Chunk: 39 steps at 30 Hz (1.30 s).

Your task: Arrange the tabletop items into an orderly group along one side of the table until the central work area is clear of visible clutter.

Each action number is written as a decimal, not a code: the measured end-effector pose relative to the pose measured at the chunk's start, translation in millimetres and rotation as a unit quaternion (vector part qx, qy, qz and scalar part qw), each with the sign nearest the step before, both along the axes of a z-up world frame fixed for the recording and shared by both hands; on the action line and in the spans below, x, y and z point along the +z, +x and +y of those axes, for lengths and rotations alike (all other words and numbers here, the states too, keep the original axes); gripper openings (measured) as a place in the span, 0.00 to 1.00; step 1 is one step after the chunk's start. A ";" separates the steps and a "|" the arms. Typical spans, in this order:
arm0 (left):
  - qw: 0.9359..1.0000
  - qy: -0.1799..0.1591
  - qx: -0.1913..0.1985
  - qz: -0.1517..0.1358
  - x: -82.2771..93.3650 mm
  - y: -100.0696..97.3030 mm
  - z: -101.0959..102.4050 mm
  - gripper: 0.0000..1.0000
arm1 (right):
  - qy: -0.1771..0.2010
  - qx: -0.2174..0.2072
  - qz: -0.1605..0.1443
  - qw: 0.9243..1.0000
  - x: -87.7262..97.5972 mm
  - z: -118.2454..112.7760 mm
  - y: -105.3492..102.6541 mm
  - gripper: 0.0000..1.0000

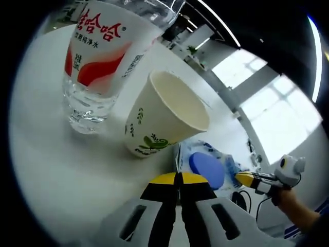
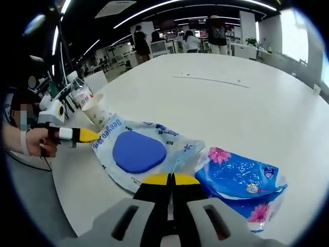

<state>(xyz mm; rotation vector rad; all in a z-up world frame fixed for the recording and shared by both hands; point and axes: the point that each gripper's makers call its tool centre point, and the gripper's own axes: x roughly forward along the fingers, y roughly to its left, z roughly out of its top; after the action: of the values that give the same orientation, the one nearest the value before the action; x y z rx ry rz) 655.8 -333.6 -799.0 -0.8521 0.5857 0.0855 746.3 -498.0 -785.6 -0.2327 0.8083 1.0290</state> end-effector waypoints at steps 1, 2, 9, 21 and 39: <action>1.000 0.001 0.001 0.000 -0.2 -0.3 0.3 0.00 | -0.001 0.002 0.001 1.000 -0.1 -0.1 -0.9 0.00; 1.000 0.000 0.002 0.000 -0.8 -0.9 1.2 0.00 | -0.003 0.004 -0.004 1.000 -0.3 -0.7 -0.3 0.00; 1.000 -0.007 0.009 -0.001 -2.2 0.6 2.8 0.00 | -0.003 0.003 -0.009 1.000 0.2 -0.1 -0.8 0.00; 1.000 -0.001 0.011 -0.012 0.3 2.2 3.2 0.01 | -0.008 0.007 -0.017 1.000 1.5 -2.6 0.5 0.01; 0.999 0.003 0.015 -0.029 11.9 -1.8 6.0 0.08 | 0.007 0.007 -0.031 0.999 21.2 -4.3 2.7 0.02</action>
<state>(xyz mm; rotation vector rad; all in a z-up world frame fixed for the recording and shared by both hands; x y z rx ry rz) 654.0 -327.7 -787.1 -0.8555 0.5177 0.0880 749.0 -502.2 -764.4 -0.2578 0.7451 1.0350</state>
